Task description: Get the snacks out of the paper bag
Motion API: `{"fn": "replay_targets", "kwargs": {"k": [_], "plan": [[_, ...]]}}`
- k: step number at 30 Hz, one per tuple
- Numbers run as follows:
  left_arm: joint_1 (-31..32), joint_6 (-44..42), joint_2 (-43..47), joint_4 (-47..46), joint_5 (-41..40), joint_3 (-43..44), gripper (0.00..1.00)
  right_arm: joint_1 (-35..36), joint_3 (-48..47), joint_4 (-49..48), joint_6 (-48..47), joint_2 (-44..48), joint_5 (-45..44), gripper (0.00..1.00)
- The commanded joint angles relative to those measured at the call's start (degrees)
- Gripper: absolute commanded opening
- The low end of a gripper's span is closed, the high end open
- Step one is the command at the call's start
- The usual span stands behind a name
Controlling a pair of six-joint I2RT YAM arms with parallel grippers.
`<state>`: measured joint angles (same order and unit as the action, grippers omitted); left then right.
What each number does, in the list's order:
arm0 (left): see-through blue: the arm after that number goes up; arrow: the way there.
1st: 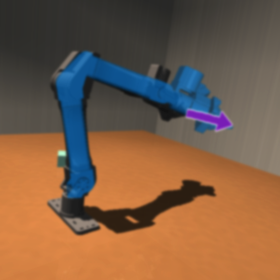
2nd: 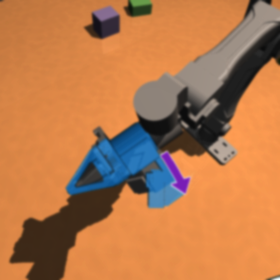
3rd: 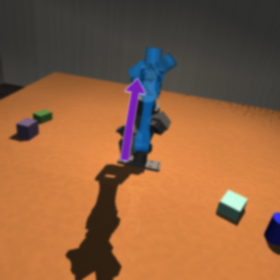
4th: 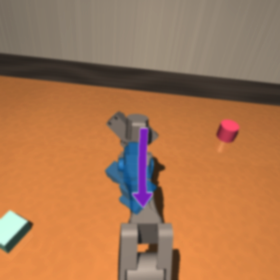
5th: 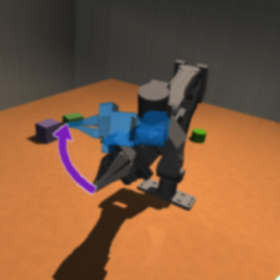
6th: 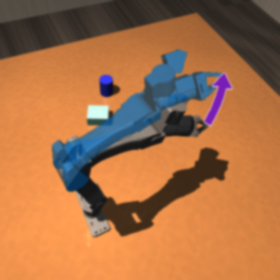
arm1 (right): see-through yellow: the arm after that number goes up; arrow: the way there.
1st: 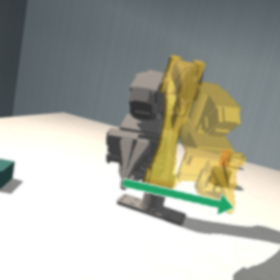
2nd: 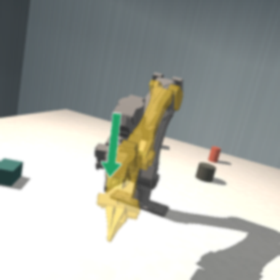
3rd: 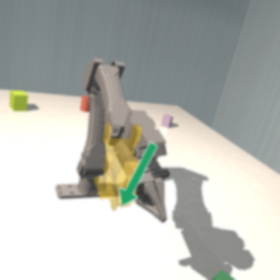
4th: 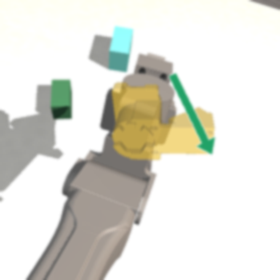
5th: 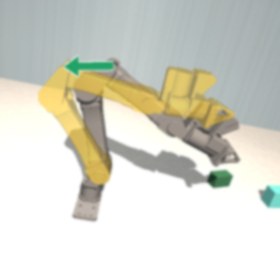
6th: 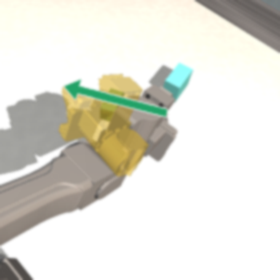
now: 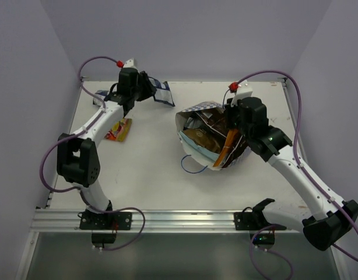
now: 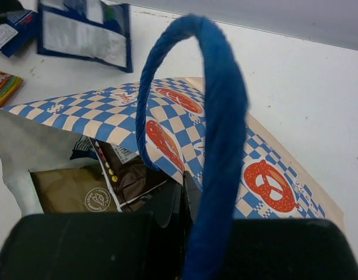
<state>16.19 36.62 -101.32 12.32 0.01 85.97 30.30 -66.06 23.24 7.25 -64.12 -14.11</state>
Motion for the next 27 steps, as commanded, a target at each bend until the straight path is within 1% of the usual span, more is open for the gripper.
{"fn": "replay_targets", "kwargs": {"k": [1, 2, 3, 5, 6, 7, 9, 10, 12, 13, 15, 16, 18, 19, 22, 27], "plan": [[-2.6, 3.8, 7.6, -10.6, 0.3, -9.5, 0.62, -0.3, -0.1, 2.7, -0.9, 0.0, 1.0, 0.00], [-3.8, 4.7, 9.0, -10.7, 0.3, -14.3, 0.94, -0.3, -0.4, 2.8, -1.0, 0.0, 1.7, 0.00], [-4.0, 5.4, 10.3, -9.7, 0.3, -16.0, 1.00, -0.3, -0.4, 2.7, -1.1, 0.0, 2.0, 0.00], [-3.8, 6.7, 14.8, -6.8, 1.1, -19.9, 1.00, -0.3, -0.6, 2.7, -1.2, -0.1, 2.5, 0.00], [-3.5, 7.4, 16.4, -6.1, 3.7, -21.0, 1.00, -0.3, -0.6, 2.8, -1.2, -0.1, 2.5, 0.00], [-3.0, 9.3, 20.2, -5.6, 4.2, -22.3, 1.00, -0.2, -0.6, 2.8, -1.2, -0.1, 2.5, 0.00], [1.3, 10.7, 25.6, -4.3, 3.3, -24.5, 1.00, -0.2, -0.6, 2.6, -1.0, -0.1, 2.3, 0.00], [5.8, 11.7, 26.9, -3.3, 2.3, -24.4, 1.00, -0.3, -0.5, 2.6, -1.0, -0.1, 2.2, 0.00], [10.9, 13.6, 29.1, -1.3, 0.4, -23.7, 0.99, -0.3, -0.5, 2.6, -0.7, -0.2, 1.9, 0.00], [15.6, 16.7, 30.6, -1.2, 0.1, -23.6, 0.98, -0.2, -0.5, 2.6, -0.6, -0.1, 1.9, 0.00], [20.4, 20.8, 31.4, -1.3, -4.6, -23.3, 0.96, -0.3, -0.5, 2.4, -0.2, 0.0, 1.8, 0.00], [24.8, 22.0, 31.1, -1.3, -6.1, -22.9, 0.95, -0.3, -0.2, 2.2, -0.1, 0.2, 1.8, 0.00], [28.3, 24.3, 28.9, -1.8, -10.2, -21.6, 0.93, -0.2, 0.4, 1.0, 0.0, 0.5, 1.6, 0.00], [30.5, 25.2, 27.9, -1.9, -10.8, -21.0, 0.93, -0.2, 0.8, 0.7, 0.1, 0.6, 1.6, 0.00], [32.2, 27.4, 22.8, -3.3, -10.7, -18.7, 0.92, -0.2, 1.3, 0.5, 1.0, 0.8, 1.9, 0.00], [34.0, 27.8, 12.5, -4.7, -9.9, -12.1, 0.91, -0.3, 2.2, -0.3, 1.7, 2.1, 2.4, 0.00]]}}
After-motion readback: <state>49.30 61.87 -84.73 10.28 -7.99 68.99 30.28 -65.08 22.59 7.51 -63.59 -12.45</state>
